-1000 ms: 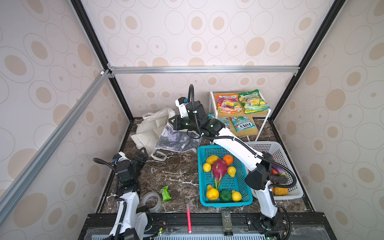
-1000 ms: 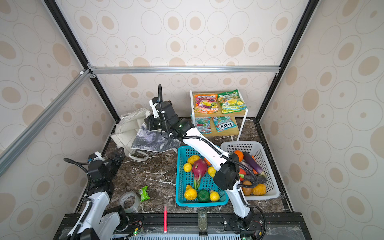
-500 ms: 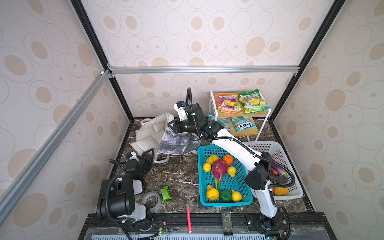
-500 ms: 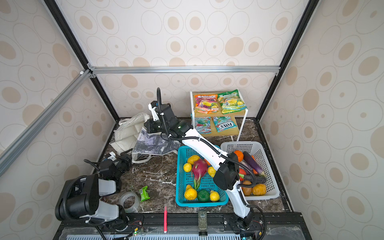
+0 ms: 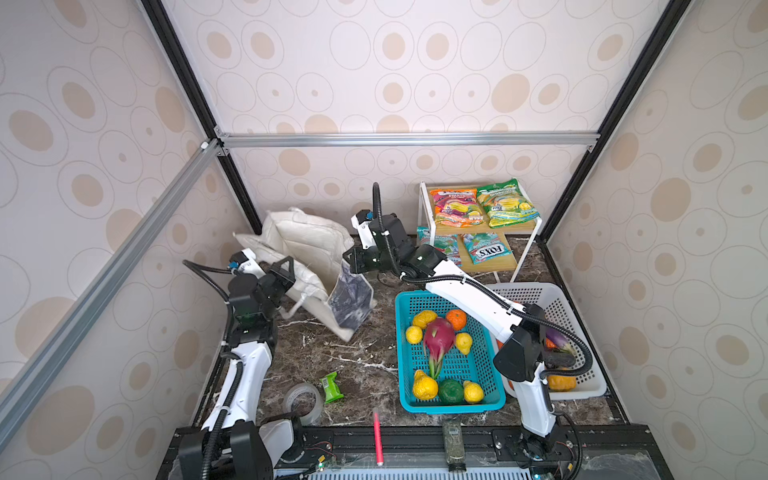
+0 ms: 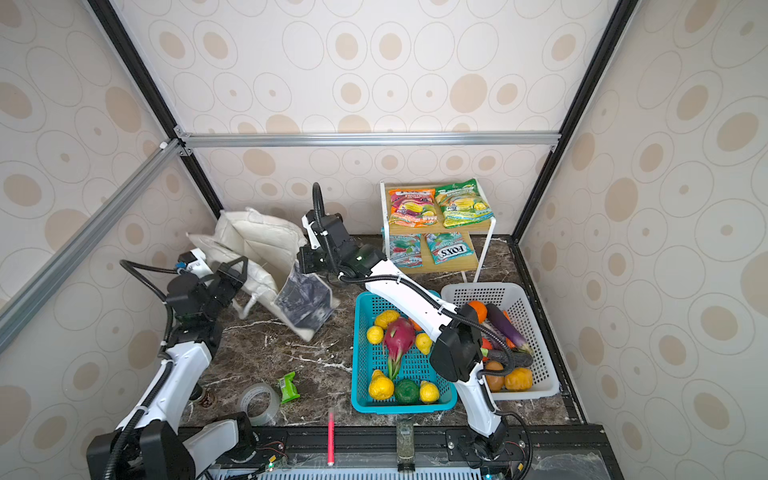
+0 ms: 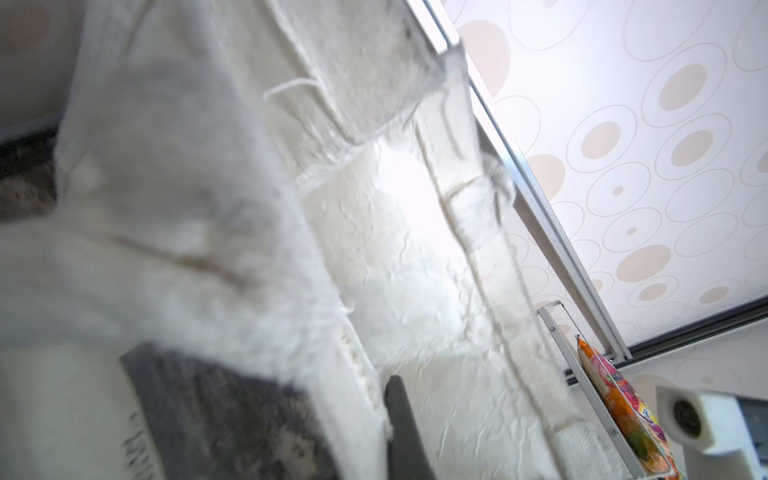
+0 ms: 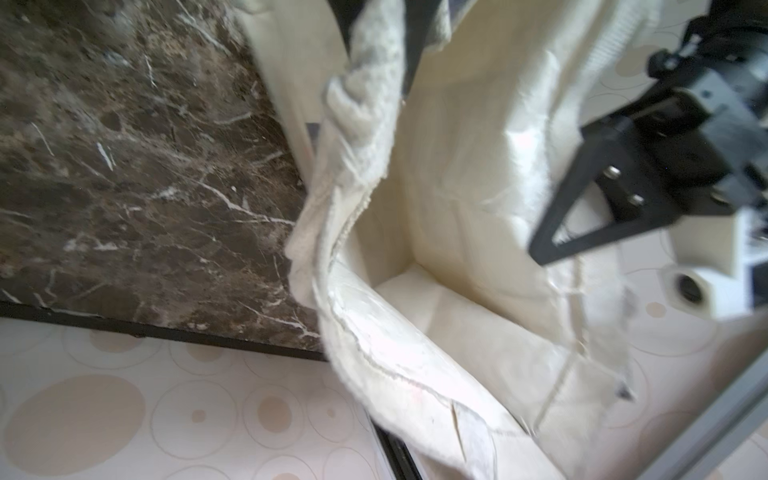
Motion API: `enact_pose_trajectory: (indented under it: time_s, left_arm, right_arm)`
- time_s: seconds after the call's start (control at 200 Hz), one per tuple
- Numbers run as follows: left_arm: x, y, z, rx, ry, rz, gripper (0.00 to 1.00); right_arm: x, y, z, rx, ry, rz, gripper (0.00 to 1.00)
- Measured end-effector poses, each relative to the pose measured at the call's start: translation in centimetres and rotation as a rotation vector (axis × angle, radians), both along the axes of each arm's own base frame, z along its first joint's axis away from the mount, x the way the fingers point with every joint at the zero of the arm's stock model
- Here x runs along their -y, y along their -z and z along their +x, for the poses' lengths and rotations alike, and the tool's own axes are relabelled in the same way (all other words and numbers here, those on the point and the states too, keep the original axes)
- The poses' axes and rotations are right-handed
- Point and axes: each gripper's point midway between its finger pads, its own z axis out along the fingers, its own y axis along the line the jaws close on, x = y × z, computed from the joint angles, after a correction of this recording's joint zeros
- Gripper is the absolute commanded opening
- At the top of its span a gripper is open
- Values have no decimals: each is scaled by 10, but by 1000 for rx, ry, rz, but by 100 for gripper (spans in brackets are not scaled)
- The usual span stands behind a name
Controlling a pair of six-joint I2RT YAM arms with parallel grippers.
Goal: Place the food into the grocery bag and tie it
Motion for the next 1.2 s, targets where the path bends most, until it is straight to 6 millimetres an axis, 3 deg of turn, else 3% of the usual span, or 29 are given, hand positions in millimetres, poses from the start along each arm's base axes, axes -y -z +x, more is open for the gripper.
enact_pose_trajectory:
  time_s: [0.11,0.26,0.335,0.38,0.465,0.55,0.6,0.715,0.855,0.94,1.05,1.2]
  left_arm:
    - [11,6,14,-69,57,71,0]
    - [46,62,19,-248,176,104,0]
    - [59,78,17,-297,223,115,0]
    - [64,81,15,-308,241,123,0]
    - [66,85,13,-320,259,145,0]
    - [67,88,12,-336,271,163,0]
    - [69,88,11,-340,279,174,0]
    - [71,84,11,-335,290,193,0]
    - [72,81,11,-331,296,200,0]
    - [73,81,11,-330,300,200,0]
    - [75,81,10,-329,305,203,0]
    - [75,82,10,-331,303,209,0]
  right_arm:
    - [15,12,-9,-7,39,-48,0]
    - [29,26,-25,-12,70,-101,0]
    - [31,36,-34,-20,68,-118,1]
    - [31,42,-40,-29,61,-128,12]
    - [29,49,-47,-37,50,-145,49]
    - [33,49,-46,-7,46,-180,69]
    - [36,44,-43,4,54,-194,77]
    - [49,17,-31,41,47,-206,78]
    - [56,-33,10,107,48,-146,77]
    - [53,-41,32,127,37,-137,77]
    - [35,-16,46,104,-9,-169,76]
    - [28,53,55,7,-36,-286,77]
